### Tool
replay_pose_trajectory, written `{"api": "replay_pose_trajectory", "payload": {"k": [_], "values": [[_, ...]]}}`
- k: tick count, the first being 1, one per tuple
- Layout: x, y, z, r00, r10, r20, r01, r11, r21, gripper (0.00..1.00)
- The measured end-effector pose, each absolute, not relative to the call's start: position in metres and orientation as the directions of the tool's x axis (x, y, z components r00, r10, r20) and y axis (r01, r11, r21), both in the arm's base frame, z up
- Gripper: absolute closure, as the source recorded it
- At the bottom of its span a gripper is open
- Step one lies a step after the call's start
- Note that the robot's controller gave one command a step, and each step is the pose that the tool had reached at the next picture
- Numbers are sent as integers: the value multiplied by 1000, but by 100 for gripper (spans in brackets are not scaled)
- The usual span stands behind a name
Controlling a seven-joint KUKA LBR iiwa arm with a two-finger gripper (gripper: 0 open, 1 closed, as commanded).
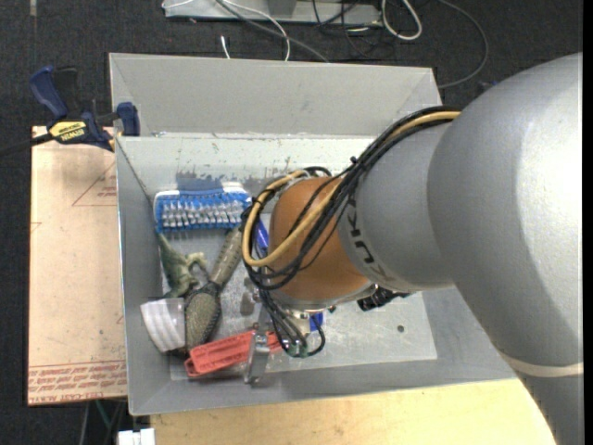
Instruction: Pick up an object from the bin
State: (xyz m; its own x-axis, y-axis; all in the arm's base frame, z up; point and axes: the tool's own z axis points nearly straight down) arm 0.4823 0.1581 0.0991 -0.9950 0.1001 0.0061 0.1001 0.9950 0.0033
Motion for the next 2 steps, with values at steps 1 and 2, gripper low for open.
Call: {"api": "replay_pose_trajectory", "payload": {"k": [1, 2], "values": [[497, 151, 71, -911, -411, -24, -411, 911, -7, 0], [482, 157, 71, -979, -206, -8, -206, 979, 3, 100]]}}
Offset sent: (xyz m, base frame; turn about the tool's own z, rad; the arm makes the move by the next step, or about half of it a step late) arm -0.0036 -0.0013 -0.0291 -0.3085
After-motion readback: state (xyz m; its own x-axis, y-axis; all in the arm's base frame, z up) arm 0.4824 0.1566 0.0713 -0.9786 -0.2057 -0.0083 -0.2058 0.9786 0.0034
